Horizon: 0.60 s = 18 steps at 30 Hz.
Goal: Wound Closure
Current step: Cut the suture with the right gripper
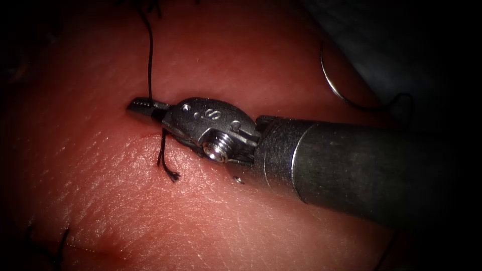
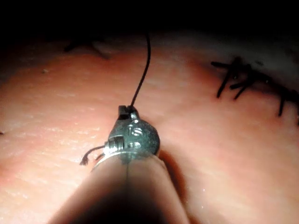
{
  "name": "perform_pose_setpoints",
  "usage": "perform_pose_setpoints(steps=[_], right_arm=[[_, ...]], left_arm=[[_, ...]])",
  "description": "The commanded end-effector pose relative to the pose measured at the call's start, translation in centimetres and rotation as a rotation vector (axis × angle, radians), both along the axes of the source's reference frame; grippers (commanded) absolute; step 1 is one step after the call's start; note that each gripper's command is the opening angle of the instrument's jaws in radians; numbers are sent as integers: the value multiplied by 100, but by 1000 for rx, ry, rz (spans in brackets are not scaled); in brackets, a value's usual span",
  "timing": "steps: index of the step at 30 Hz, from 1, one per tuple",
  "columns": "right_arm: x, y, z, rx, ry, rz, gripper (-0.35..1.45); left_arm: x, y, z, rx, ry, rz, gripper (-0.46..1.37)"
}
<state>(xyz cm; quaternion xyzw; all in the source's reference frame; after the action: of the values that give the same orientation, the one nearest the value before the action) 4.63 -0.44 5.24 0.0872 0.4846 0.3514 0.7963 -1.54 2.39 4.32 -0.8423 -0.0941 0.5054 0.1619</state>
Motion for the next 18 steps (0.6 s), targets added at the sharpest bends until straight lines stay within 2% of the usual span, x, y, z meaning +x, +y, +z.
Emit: perform_pose_setpoints(steps=[1, 2, 4, 6, 11, 18], right_arm=[[0, 0, 1, 7, 1, 3, 69], [0, 0, 2, 7, 1, 3, 74], [0, 1, 3, 7, 1, 4, 104], [0, 2, 5, 6, 0, 4, 120], [1, 2, 5, 6, 0, 5, 128], [8, 3, 7, 6, -4, 11, 126]], left_arm=[[0, 0, 0, -4, -3, 6, -35], [0, 0, 0, -4, -3, 6, -35], [0, 0, 0, -4, -3, 6, -35], [0, 0, 0, -4, -3, 6, -35], [0, 0, 0, -3, -3, 6, -35], [0, 1, -3, -1, -3, 6, -35]])
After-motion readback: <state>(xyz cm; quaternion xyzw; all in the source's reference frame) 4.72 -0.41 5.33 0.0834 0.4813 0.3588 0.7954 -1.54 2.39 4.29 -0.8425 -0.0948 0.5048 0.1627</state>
